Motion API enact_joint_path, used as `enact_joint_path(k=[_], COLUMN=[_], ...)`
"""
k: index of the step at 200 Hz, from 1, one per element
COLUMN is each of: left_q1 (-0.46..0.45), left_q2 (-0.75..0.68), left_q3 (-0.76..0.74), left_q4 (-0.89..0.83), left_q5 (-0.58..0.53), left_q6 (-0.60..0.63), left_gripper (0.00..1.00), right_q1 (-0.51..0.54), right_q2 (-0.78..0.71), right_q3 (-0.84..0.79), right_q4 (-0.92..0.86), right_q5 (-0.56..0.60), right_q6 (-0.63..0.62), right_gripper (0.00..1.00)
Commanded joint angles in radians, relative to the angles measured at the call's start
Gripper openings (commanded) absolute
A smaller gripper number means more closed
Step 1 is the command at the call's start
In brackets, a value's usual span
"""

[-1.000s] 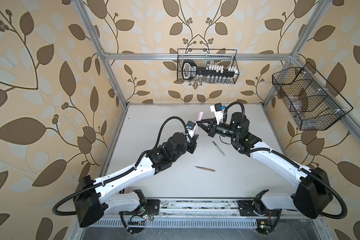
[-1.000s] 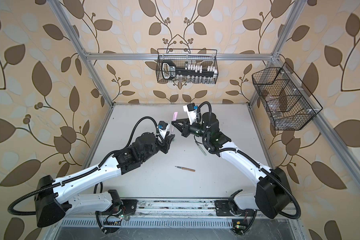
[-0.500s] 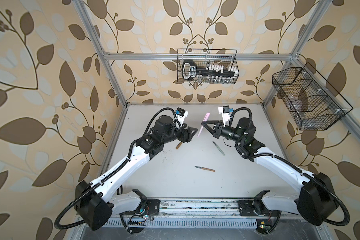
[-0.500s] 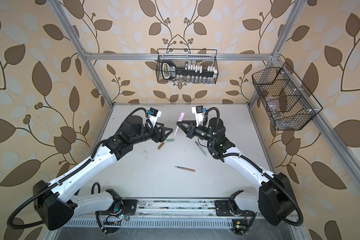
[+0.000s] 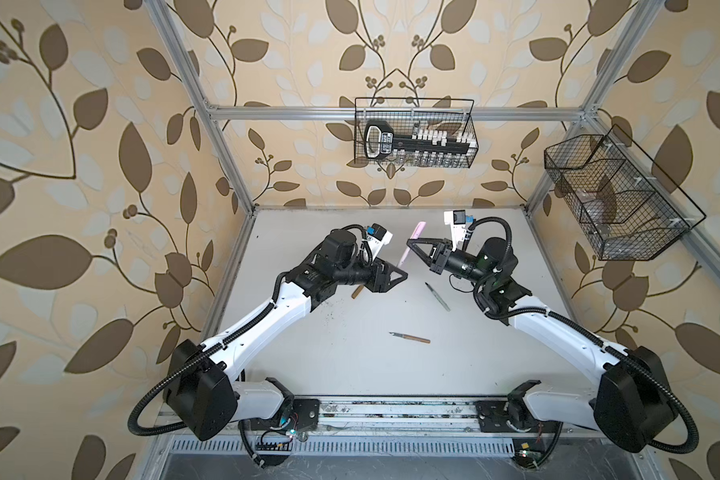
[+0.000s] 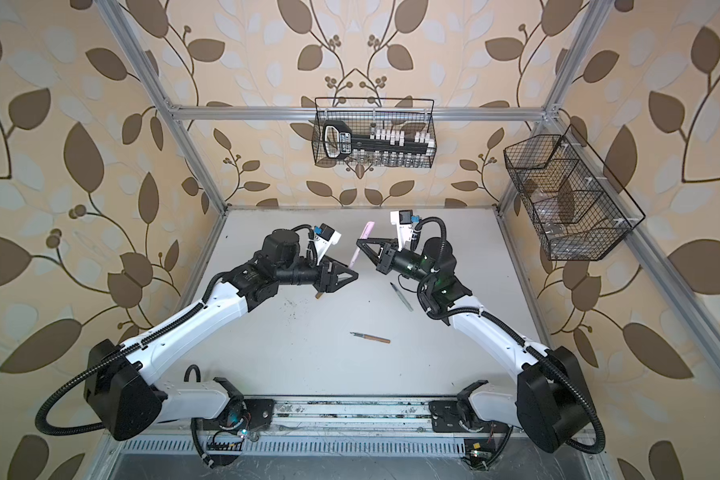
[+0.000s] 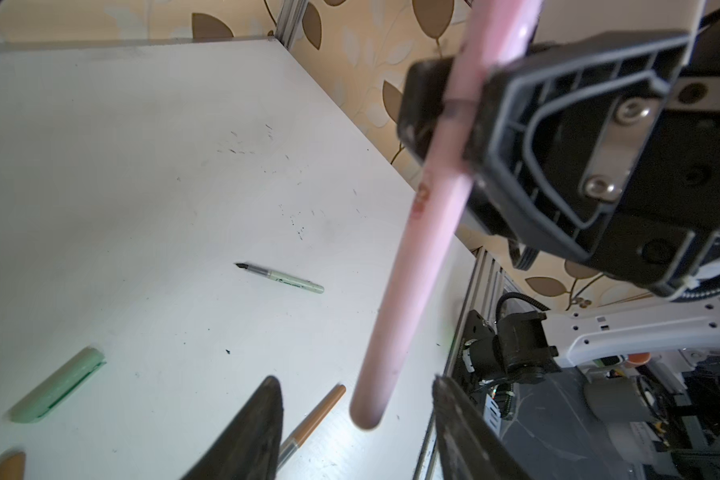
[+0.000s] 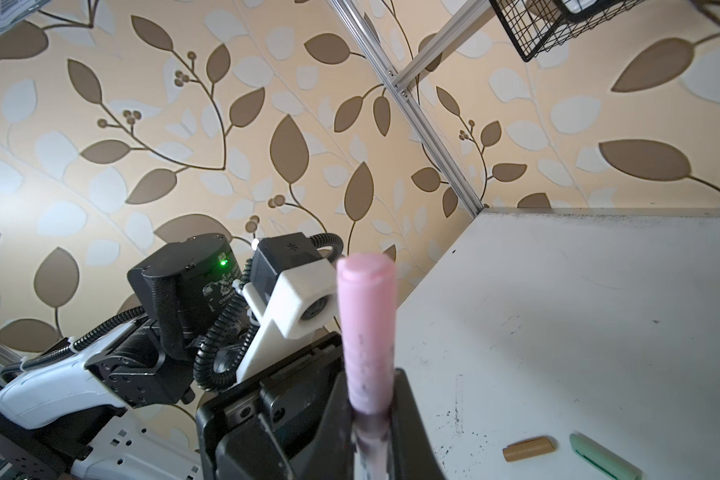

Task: Insert the pens into the pen caps

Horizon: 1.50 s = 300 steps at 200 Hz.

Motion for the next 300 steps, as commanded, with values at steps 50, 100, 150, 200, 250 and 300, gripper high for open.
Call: enact_joint_path(k=[50,100,150,200,250,300], left_q1=[0.01,0.012,0.012,0.011,0.011,0.012], left_q2=[-0.033,-0.013,-0.011,-0.004,-0.001,-0.011], left_q3=[0.019,0.03,0.028,0.033,0.037,0.046], left_q4=[0.019,0.013,0.025,0.039,0.033,0.049], left_q5=[-0.015,-0.029,-0.024,-0.014,-0.026,-0.003], left_q6=[0.009,0.016,0.012,0.007,0.013,-0.005], left_gripper=[0.44,0.3,0.27,0.13,0.04,0.59], right_q1=[0.006,0.008,0.013,0.03,0.036,0.044], right_q2=[0.023,0.026,0.031,0.041,0.026,0.015], right_q3=[-0.001,0.006,0.004,0.004,-0.005,-0.011], right_q4=[0.001,-0.016,-0.001,0.006,0.005,-0.017], right_q5=[-0.014,-0.009,-0.004,0.008,0.017,0.053], right_q6=[-0.001,-0.014,-0.009,-0.013,-0.023,-0.049], right_gripper=[0.0,0.0,0.0,0.0,0.0,0.0])
